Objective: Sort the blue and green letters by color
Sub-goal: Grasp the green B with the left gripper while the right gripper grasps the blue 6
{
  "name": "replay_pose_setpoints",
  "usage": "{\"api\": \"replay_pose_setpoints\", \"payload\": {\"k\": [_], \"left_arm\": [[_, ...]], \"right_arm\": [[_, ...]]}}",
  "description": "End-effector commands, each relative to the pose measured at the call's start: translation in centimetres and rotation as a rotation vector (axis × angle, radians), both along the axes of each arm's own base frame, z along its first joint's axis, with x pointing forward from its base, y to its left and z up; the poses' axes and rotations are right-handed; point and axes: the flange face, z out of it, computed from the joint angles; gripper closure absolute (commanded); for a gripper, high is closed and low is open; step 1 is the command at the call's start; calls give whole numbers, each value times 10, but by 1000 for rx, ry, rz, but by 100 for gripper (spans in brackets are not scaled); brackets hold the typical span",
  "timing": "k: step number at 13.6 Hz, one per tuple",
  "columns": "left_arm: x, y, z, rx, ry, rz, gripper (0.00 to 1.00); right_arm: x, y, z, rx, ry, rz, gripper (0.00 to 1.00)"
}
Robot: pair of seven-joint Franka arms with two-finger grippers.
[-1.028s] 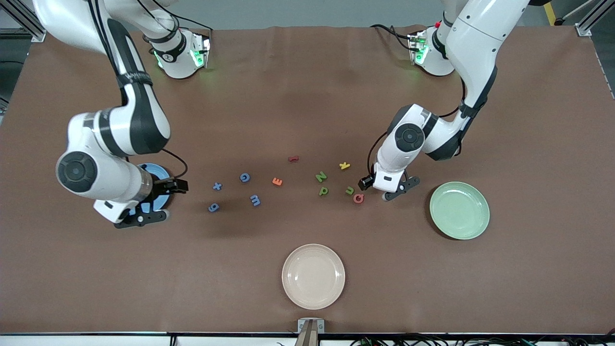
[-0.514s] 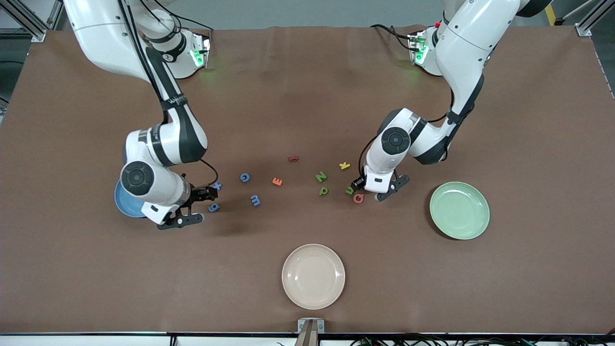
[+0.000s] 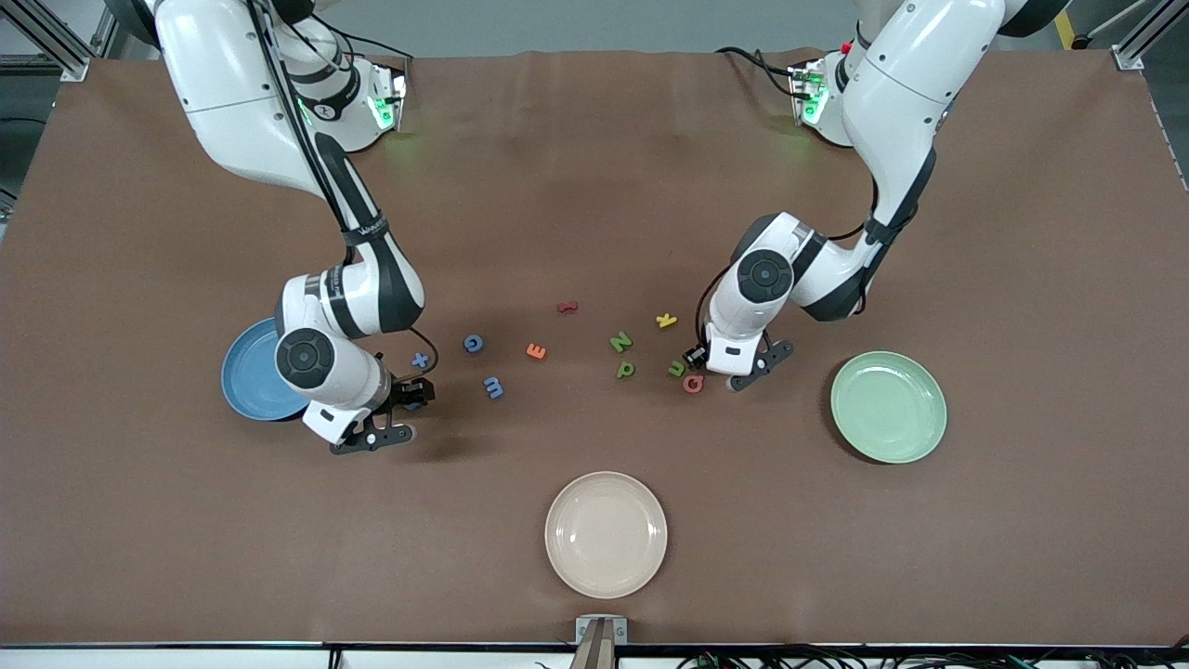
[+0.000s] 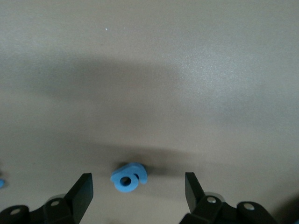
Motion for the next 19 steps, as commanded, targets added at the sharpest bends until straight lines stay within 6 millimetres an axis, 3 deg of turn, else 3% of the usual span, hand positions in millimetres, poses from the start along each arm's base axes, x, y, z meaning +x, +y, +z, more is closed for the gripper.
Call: {"api": "replay_pose_setpoints", "payload": {"k": [1, 2, 4, 8, 11, 13, 15, 17, 19], "left_arm": [[6, 2, 1, 13, -14, 8, 91], [7, 3, 4, 15, -17, 9, 100], [8, 6, 15, 38, -18, -3, 100], [28, 37, 66, 99, -51, -13, 100], [52, 96, 73, 162, -58, -70, 100], [68, 140, 74, 207, -72, -115, 100], [88, 199, 74, 243, -73, -192, 100], [97, 225, 73, 244, -64, -246, 100], [106, 240, 53, 232, -42, -237, 98]], "right_arm": [[0, 2, -4, 8, -5, -19, 21], [0, 1, -5, 8, -4, -21, 23], [-1, 2, -9, 6, 2, -18, 23], [-6, 8, -13, 13, 15, -11, 23], [-9, 11, -16, 15, 21, -7, 23], [-9, 9, -17, 14, 24, -10, 30], [-11, 9, -24, 10, 34, -9, 34], [-11, 11, -24, 11, 34, -6, 39], [-11, 11, -23, 11, 34, -6, 47]]}}
